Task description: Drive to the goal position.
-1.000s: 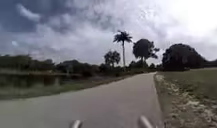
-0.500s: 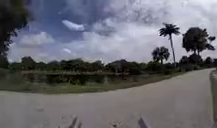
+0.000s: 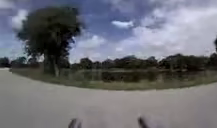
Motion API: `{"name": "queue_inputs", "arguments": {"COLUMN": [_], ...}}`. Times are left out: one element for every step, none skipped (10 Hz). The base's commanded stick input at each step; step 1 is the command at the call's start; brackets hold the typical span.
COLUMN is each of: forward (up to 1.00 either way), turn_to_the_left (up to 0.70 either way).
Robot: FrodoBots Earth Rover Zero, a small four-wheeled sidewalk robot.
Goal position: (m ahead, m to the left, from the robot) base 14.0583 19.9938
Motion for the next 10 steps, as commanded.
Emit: {"name": "queue_inputs", "arguments": {"forward": [0.04,0.04,0.04,0.04,0.04,0.04,0.04,0.25,0.49,0.49], "turn_to_the_left": [0.50,0.50,0.47,0.27,0.05,0.05,0.05,0.04,0.05,0.04]}}
